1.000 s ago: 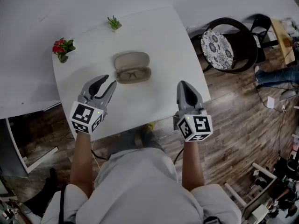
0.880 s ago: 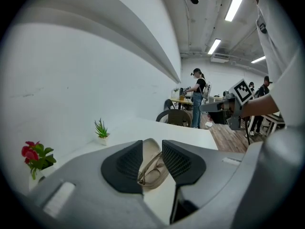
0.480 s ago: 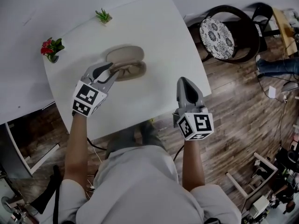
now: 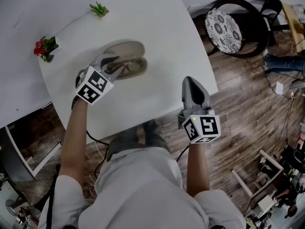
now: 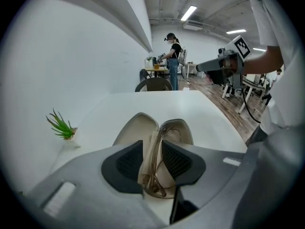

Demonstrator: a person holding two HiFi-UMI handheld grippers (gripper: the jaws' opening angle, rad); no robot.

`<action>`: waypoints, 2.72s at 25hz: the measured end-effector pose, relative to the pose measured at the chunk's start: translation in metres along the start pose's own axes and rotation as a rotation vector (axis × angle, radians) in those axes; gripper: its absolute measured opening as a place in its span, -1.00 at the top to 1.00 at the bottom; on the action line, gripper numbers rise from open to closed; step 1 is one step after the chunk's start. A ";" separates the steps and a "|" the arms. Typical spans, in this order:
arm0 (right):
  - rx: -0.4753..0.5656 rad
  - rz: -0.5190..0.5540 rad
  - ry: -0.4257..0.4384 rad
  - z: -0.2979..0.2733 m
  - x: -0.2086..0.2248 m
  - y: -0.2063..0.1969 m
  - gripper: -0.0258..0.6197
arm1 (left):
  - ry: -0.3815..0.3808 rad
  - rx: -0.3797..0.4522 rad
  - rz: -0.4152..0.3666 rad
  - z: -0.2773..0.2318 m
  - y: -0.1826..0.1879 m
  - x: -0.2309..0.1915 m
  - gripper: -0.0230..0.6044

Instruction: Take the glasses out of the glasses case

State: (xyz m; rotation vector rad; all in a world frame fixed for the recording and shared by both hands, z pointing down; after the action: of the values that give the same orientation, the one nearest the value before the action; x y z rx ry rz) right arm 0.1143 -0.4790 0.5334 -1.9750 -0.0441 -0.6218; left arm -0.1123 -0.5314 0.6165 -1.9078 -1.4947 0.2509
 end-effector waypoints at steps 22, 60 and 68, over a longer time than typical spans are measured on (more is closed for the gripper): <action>-0.024 -0.006 -0.041 0.002 0.012 -0.012 0.91 | -0.192 -0.156 -0.176 -0.045 -0.013 0.022 0.80; 0.062 0.025 0.074 0.051 -0.026 0.015 0.91 | 0.333 0.006 0.030 0.073 0.039 -0.014 0.85; 0.084 0.022 0.119 0.072 -0.036 0.023 0.91 | 0.526 0.128 0.142 0.132 0.059 -0.006 0.85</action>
State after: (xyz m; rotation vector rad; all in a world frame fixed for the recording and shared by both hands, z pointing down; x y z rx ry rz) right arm 0.1190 -0.4212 0.4734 -1.8525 0.0239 -0.7106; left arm -0.1392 -0.4906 0.4804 -1.7976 -0.9738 -0.0895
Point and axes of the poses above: the fingertips, and each gripper's own axes: z backward along the fingers, x to its right, y out of its top, the point moved 1 cm from there along z, backward along the fingers, and after that the axes turned 13 degrees about -z, right-handed, at the moved point
